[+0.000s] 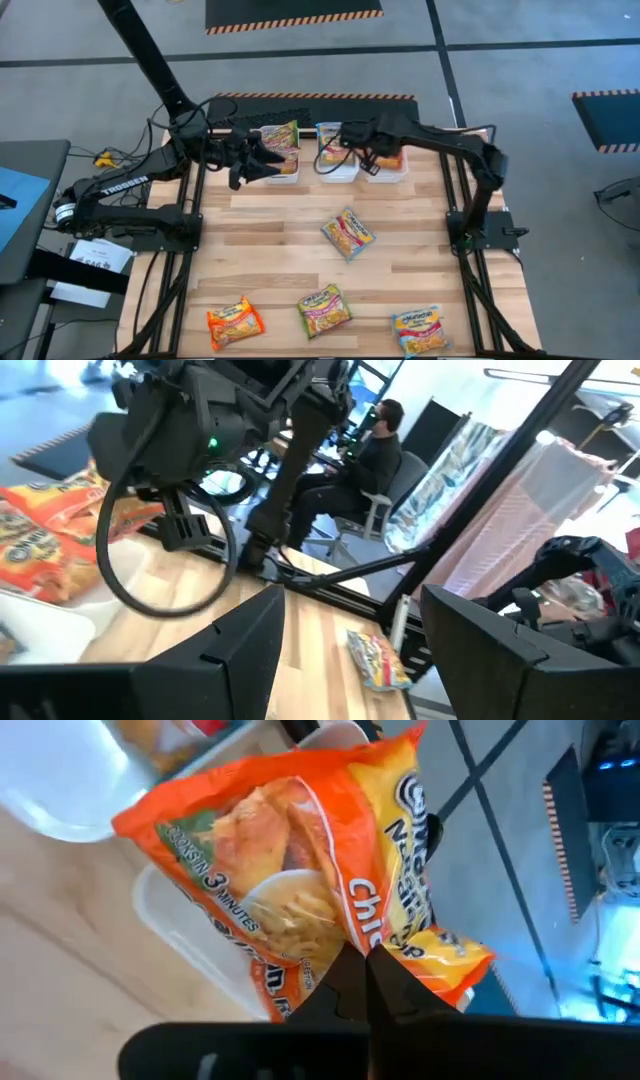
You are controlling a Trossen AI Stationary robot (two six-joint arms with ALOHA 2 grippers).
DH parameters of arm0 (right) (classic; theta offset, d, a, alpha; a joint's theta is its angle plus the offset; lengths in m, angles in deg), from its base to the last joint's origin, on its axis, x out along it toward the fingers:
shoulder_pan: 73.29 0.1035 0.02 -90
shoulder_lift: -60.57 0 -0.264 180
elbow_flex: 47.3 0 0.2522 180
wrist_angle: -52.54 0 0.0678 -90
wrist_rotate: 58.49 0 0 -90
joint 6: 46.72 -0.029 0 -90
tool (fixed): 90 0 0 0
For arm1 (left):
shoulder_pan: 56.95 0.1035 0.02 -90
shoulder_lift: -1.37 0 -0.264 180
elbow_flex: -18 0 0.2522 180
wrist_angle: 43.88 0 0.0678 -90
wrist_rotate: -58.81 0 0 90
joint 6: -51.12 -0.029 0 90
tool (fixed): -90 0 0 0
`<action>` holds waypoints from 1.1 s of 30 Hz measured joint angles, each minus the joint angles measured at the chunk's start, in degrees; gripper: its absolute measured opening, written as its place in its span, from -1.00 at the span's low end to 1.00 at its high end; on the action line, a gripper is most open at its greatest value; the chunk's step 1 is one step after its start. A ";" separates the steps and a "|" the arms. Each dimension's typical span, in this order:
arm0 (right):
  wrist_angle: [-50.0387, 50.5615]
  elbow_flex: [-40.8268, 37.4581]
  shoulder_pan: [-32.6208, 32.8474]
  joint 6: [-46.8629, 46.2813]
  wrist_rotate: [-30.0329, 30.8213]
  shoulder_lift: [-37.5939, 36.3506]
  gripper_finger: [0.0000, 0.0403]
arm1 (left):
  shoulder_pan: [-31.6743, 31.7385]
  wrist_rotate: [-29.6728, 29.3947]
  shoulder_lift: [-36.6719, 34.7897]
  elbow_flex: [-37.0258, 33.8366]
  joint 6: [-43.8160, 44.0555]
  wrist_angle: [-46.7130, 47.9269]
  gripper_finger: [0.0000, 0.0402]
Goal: Sort Maruchan noodles
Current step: Put the orange noodle pack into the right white bin
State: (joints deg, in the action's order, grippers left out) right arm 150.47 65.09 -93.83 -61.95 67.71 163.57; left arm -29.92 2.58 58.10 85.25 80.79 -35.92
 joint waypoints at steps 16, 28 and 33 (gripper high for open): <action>-29.98 -28.21 -5.93 15.91 -0.08 -8.92 -1.00 | 0.02 -9.36 0.00 0.00 -2.29 0.00 0.09; -33.85 -29.94 -11.38 20.25 -9.50 -8.90 -0.85 | 0.02 -12.12 0.40 0.00 -2.23 0.73 0.09; -33.68 -29.94 -12.65 21.76 -11.27 -8.90 -0.63 | 0.02 -12.14 0.66 0.05 -2.25 1.96 0.09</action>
State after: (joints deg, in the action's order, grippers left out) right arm 116.79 35.14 -106.49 -40.18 56.45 154.67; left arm -29.91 -9.56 58.75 85.30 78.54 -33.96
